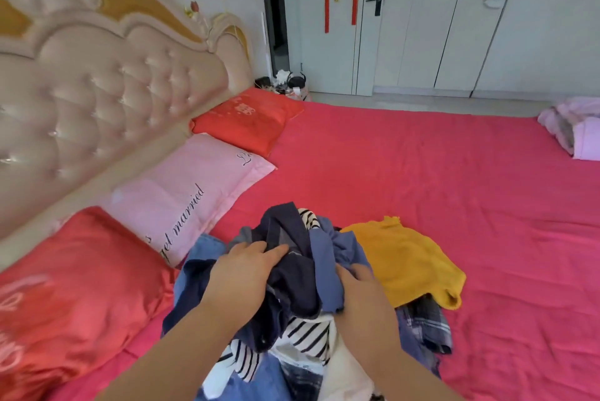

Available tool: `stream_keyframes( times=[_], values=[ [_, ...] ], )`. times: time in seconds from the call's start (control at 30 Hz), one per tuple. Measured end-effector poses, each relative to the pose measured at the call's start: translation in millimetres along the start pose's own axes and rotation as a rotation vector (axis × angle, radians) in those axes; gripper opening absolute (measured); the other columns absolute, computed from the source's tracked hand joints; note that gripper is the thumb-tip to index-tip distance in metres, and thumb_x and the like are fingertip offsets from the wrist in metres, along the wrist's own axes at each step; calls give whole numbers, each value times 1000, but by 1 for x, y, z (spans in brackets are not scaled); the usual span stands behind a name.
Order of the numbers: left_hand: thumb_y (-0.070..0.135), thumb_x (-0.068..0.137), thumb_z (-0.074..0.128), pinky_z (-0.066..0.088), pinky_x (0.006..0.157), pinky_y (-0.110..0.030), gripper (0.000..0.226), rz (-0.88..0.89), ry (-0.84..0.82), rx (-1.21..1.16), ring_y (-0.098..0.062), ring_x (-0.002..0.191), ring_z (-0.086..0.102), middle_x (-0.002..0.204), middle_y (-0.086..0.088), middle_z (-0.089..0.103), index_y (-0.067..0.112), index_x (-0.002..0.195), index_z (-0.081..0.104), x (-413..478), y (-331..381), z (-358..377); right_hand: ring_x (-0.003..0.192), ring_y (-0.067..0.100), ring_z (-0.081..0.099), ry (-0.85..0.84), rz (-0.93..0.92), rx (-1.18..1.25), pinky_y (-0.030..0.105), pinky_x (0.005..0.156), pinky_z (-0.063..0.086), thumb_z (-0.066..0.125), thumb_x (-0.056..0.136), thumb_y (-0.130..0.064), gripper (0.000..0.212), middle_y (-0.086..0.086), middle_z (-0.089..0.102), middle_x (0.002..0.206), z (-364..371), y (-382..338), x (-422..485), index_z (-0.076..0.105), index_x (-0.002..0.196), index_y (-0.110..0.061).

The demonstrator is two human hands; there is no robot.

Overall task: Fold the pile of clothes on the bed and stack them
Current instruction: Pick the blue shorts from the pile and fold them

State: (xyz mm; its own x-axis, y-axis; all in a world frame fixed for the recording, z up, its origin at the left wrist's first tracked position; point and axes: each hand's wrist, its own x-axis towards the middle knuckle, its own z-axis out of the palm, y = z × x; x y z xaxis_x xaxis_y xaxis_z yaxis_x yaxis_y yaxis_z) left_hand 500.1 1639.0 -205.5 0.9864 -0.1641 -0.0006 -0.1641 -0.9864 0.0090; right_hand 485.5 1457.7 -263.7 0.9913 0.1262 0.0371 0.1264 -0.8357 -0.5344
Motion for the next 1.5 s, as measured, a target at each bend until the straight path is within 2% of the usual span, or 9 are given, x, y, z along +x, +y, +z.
stream_keyframes(
  times=[0.17, 0.3, 0.43, 0.77, 0.87, 0.97, 1.27, 1.4, 1.5],
  values=[
    [14, 91, 40, 38, 102, -36, 66, 40, -180, -36, -22, 133, 29, 145, 4, 32, 37, 147, 14, -14, -67, 59, 125, 28, 35, -197, 134, -166, 35, 82, 44, 50, 91, -27, 63, -1, 21, 147, 77, -37, -3, 16, 143, -39],
    [22, 89, 56, 17, 115, -46, 82, 110, -489, 33, -25, 145, 1, 158, -3, -1, 31, 149, 1, -25, -77, 110, 85, 27, 66, -361, 195, -251, 42, 52, 52, 68, 57, -34, 82, 3, 64, 117, 129, -33, -21, 31, 130, -34],
    [23, 91, 54, 15, 115, -51, 73, 173, -564, -9, -27, 144, 4, 157, -3, 5, 26, 149, 10, -27, -68, 137, 135, 23, 28, -493, 205, -257, 38, 104, 34, 55, 85, -49, 79, -6, 17, 151, 148, -4, -23, 7, 146, -38],
    [32, 95, 47, 30, 106, -38, 50, 175, -417, -98, -24, 133, 28, 142, -4, 31, 18, 140, 30, -24, -39, 143, 135, 22, 30, -386, 106, -327, 34, 103, 36, 46, 91, -53, 83, 1, 29, 149, 131, 17, -5, -8, 148, -30],
    [34, 97, 42, 36, 103, -36, 49, 106, -457, -170, -23, 130, 33, 141, -3, 33, 17, 142, 29, -29, -33, 152, 112, 24, 47, -376, 124, -332, 33, 85, 40, 46, 94, -39, 25, 1, 53, 101, 140, 19, -6, 44, 117, -31],
    [38, 99, 36, 38, 102, -33, 52, -50, -466, -359, -21, 130, 37, 143, -1, 33, 19, 145, 23, -30, -28, 162, 82, 18, 39, -372, 92, -273, 33, 69, 32, 40, 96, -27, 38, -8, 29, 69, 135, 26, -14, 23, 63, -28],
    [45, 76, 71, 47, 90, -33, 105, -562, -389, -993, -28, 123, 48, 143, -9, 40, 8, 147, 3, -1, 19, 165, 46, -8, 48, -205, -254, -211, 6, 44, 32, 41, 61, -39, 16, -21, 51, 50, 113, 39, -66, 36, 77, -39],
    [14, 91, 55, 37, 66, -27, 17, -509, -347, -861, -27, 88, 56, 101, -14, 60, 16, 108, 51, -3, 44, 159, 33, -2, 38, -274, -207, -202, 13, 48, 16, 72, 7, -60, 46, -14, 40, 39, 110, 55, -79, 46, 37, -37],
    [4, 93, 45, 35, 63, -31, 31, -388, -185, -1192, -21, 70, 44, 79, -5, 53, 32, 81, 45, -5, 67, 136, 53, -4, 52, -164, -177, -28, 13, 51, 38, 75, 47, -39, 26, -17, 51, 61, 67, 63, -86, 64, 69, -49]
  ],
)
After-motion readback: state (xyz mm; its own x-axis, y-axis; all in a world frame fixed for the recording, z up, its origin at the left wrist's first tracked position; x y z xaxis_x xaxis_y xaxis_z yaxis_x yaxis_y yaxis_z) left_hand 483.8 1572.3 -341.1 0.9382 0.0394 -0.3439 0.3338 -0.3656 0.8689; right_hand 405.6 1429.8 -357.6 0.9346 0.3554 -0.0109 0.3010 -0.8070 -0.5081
